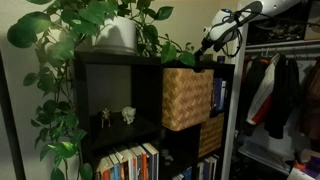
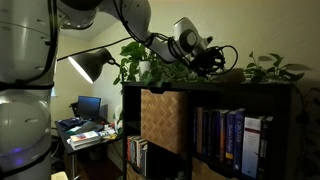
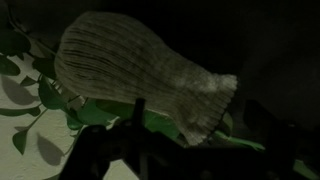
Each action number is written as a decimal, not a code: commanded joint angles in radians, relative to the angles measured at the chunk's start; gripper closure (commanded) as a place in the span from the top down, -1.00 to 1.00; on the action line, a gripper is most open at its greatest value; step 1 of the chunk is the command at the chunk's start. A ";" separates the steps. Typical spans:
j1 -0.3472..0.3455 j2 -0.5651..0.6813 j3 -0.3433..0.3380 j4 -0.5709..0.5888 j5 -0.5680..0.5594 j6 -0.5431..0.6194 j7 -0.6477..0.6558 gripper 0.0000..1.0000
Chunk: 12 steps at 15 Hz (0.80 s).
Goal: Put the socks in the basket
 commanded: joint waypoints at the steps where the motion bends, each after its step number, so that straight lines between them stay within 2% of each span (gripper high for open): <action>1: -0.022 0.014 0.011 0.017 -0.056 0.036 -0.008 0.47; 7: -0.032 0.029 0.006 0.024 -0.101 0.041 -0.004 -0.34; 8: -0.033 0.030 0.006 0.023 -0.102 0.042 -0.004 -0.38; 10: -0.034 0.032 0.007 0.020 -0.102 0.042 0.000 -0.73; 12: -0.030 0.033 0.002 0.018 -0.123 0.035 0.025 -0.85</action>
